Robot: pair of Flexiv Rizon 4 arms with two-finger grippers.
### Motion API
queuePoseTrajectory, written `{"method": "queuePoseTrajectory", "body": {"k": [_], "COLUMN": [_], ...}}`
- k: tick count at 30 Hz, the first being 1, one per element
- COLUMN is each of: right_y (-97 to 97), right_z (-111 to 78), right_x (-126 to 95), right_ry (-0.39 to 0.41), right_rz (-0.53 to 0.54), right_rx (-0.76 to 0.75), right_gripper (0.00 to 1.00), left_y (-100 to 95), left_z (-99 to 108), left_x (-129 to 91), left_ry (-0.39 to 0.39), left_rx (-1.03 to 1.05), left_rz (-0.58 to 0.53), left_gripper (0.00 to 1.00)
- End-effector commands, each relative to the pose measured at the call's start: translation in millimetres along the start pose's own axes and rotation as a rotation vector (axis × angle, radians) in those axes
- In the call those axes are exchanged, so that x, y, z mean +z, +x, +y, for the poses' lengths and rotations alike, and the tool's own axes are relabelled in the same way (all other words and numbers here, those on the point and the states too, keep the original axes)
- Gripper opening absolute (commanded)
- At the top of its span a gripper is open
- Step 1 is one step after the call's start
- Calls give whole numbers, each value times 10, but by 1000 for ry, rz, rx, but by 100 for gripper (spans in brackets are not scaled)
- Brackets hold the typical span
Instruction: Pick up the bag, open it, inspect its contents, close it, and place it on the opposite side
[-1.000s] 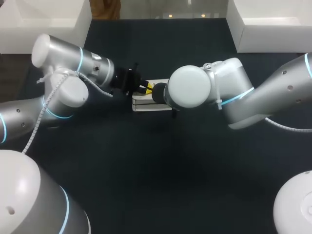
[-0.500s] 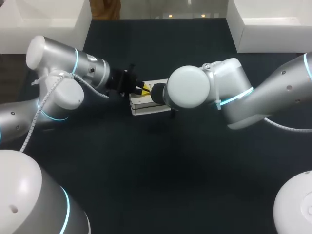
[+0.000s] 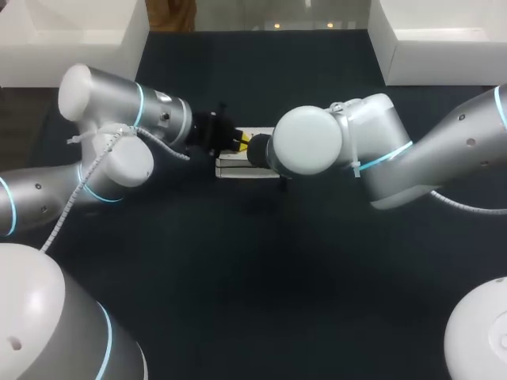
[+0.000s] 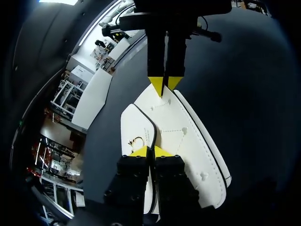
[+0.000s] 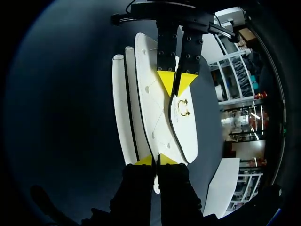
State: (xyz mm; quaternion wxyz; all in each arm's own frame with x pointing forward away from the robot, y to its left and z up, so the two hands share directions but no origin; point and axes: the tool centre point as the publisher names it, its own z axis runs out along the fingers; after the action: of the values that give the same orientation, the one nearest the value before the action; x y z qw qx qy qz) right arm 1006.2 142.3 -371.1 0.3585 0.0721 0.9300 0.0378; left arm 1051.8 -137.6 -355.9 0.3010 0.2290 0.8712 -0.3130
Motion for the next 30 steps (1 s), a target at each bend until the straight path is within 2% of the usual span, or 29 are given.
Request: {"method": "queuePoseTrajectory", "body": {"k": [1,3,4,5,6,7,8,9,11,20,21,22,23,24,30], "right_y": [19,19,19,19,19,19,19,19,19,-23,-31,-40,-49,-59,-128], "right_z": [7,7,7,7,7,7,7,7,7,-8,-10,-12,-16,-20,-58], "right_x": [-5,-5,-5,-5,-5,-5,-5,-5,-5,-40,-52,-65,-82,-95,-170], "right_ry": [-1,-1,-1,-1,-1,-1,-1,-1,-1,8,7,4,-3,-7,-6], "right_rz": [-1,-1,-1,-1,-1,-1,-1,-1,-1,5,8,12,15,18,37], "right_rx": [-1,-1,-1,-1,-1,-1,-1,-1,-1,24,29,31,35,39,52], "right_gripper": [0,0,0,0,0,0,0,0,0,0,9,35,76,100,100], "left_y": [36,32,28,20,11,2,-19,-34,-68,-195,-203,-209,-213,-217,-243], "left_z": [23,34,36,36,34,32,26,19,-4,-64,-64,-62,-62,-59,-37], "left_x": [-14,-60,-86,-113,-141,-164,-209,-242,-314,-524,-540,-553,-565,-576,-637], "left_ry": [-8,-5,0,4,8,15,21,30,44,108,110,110,109,103,91], "left_rx": [-6,-10,-12,-14,-15,-17,-19,-19,-14,-33,-39,-42,-46,-54,-93], "left_rz": [-11,-15,-18,-19,-25,-28,-35,-42,-48,-57,-55,-54,-51,-49,-31], "left_gripper": [0,0,9,28,43,49,79,90,95,100,100,100,100,100,100]}}
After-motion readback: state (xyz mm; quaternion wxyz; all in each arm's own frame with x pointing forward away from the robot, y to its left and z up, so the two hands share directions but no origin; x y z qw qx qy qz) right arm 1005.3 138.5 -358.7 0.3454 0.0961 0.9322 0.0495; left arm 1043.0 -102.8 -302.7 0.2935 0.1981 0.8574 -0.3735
